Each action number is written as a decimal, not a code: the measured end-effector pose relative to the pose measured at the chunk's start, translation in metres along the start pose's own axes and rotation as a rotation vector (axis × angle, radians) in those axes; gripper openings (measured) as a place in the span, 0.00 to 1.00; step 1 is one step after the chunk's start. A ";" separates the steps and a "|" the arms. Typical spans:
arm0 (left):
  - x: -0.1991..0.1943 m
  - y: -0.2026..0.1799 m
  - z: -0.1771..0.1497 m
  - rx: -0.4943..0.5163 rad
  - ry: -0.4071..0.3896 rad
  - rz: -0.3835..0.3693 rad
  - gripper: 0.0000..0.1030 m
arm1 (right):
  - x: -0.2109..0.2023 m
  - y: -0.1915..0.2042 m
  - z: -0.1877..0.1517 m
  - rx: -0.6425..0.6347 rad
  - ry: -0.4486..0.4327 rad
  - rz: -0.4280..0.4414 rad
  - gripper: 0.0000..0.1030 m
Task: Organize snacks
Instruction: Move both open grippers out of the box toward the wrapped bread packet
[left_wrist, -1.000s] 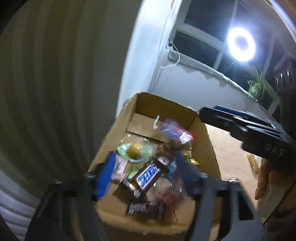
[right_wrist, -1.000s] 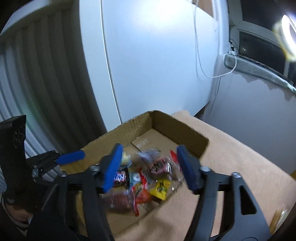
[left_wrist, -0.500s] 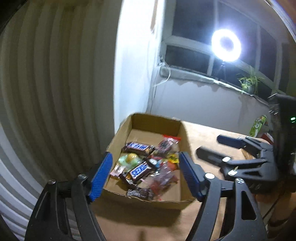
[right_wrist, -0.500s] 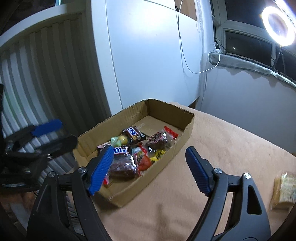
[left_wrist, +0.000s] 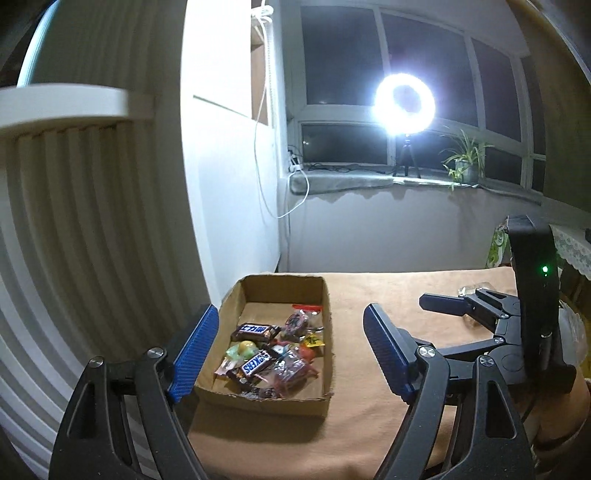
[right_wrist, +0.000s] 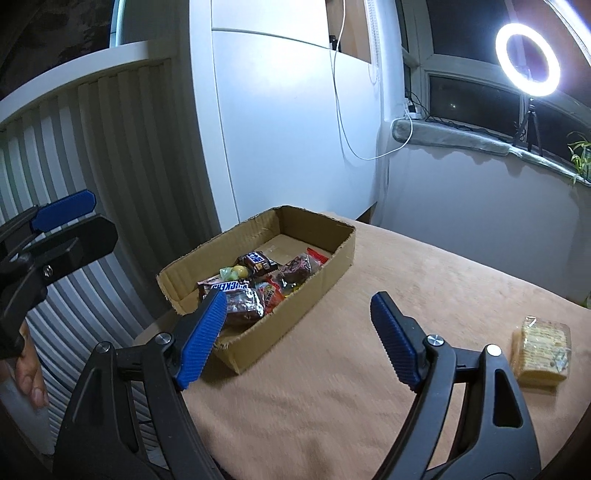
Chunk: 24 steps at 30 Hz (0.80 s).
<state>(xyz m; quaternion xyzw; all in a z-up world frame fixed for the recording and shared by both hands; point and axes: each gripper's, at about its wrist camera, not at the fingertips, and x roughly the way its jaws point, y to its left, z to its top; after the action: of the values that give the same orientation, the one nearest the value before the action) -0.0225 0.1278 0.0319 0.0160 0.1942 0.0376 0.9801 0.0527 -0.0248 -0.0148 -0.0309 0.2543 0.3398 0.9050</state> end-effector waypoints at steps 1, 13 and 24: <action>0.000 -0.003 0.000 0.004 -0.002 -0.001 0.78 | -0.002 -0.002 -0.001 0.004 -0.003 -0.004 0.80; 0.002 -0.029 0.002 0.047 0.013 -0.019 0.78 | -0.019 -0.025 -0.016 0.059 -0.027 -0.043 0.98; 0.031 -0.065 0.000 0.029 0.095 -0.135 0.78 | -0.030 -0.081 -0.038 0.147 -0.025 -0.090 1.00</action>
<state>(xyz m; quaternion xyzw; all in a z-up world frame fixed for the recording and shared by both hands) 0.0103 0.0657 0.0176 0.0152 0.2417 -0.0309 0.9697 0.0679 -0.1140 -0.0425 0.0285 0.2653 0.2795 0.9223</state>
